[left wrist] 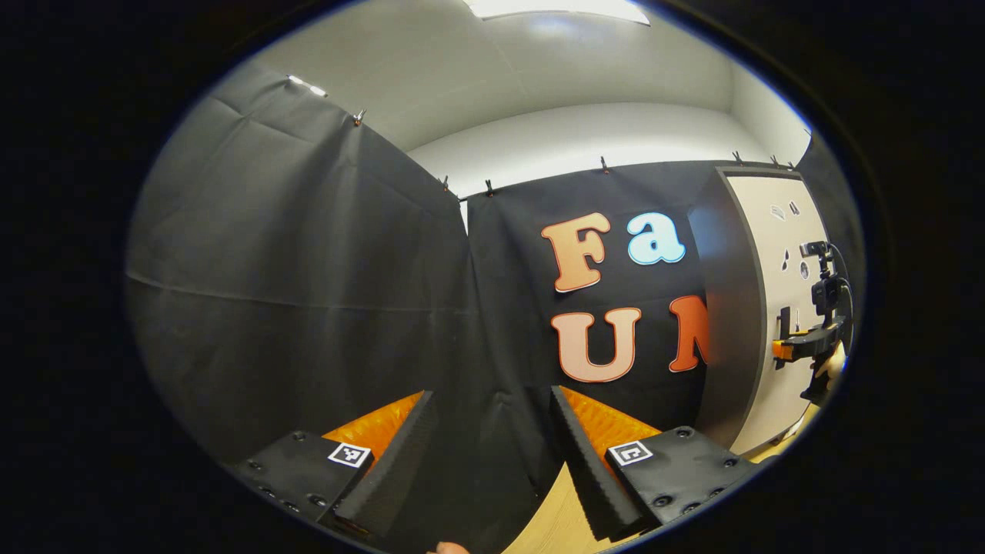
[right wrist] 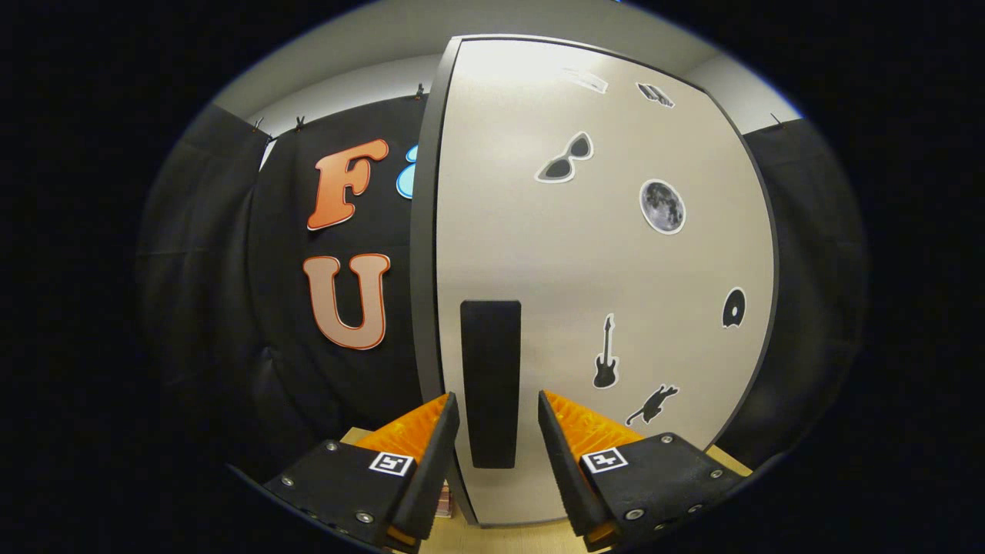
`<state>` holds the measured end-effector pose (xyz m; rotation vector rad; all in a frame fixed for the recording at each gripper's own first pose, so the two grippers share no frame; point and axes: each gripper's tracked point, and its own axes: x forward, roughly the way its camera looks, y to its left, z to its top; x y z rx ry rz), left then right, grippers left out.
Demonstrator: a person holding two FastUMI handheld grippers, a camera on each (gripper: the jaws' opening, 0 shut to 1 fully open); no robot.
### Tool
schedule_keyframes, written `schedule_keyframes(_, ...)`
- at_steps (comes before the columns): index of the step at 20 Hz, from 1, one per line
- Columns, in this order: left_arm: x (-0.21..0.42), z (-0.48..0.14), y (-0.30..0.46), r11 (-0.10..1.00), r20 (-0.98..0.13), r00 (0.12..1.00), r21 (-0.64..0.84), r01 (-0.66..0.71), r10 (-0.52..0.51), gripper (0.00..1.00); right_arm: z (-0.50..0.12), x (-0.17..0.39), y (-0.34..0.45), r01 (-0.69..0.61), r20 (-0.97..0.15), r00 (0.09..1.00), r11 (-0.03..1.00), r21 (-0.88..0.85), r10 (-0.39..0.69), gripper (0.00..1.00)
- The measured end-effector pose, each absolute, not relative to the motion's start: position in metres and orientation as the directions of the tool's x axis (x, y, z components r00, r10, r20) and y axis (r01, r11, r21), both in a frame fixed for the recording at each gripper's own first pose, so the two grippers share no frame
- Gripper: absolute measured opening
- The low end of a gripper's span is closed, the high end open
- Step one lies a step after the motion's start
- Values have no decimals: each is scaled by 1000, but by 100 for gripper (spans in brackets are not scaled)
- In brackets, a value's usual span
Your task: Open the cabinet door with the right hand, grasp the bottle in the cabinet with the left hand and place it on the coaster, then close the cabinet door with the right hand.
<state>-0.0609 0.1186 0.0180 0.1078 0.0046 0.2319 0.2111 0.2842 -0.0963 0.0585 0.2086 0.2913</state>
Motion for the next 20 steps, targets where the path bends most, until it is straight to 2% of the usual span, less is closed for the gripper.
schedule_keyframes(1, -62, 17, 120, 967, 6, 973, 109, -230, 231, 96, -96, 213, 285, -279, -194, 937, 956, 88, 292, 59)
schedule_keyframes(4, -60, 13, 121, 967, -1, 973, 110, -229, 231, 94, -98, 214, 285, -280, -191, 937, 956, 87, 292, 42)
schedule_keyframes(5, -59, 12, 121, 967, -4, 973, 111, -230, 232, 96, -98, 213, 285, -283, -195, 935, 955, 86, 295, 36)
schedule_keyframes(6, -60, 11, 122, 967, -6, 973, 111, -230, 232, 99, -97, 212, 284, -289, -192, 934, 954, 85, 300, 35)
schedule_keyframes(7, -58, 11, 122, 967, -6, 973, 111, -231, 233, 94, -98, 211, 284, -295, -193, 932, 952, 83, 306, 33)
schedule_keyframes(13, -54, 12, 118, 968, 5, 974, 105, -227, 228, 94, -96, 200, 281, -329, -210, 917, 940, 84, 340, 25)
schedule_keyframes(20, -59, 23, 100, 975, 10, 981, 108, -192, 192, 94, -87, 183, 270, -374, -199, 901, 923, 93, 386, 25)
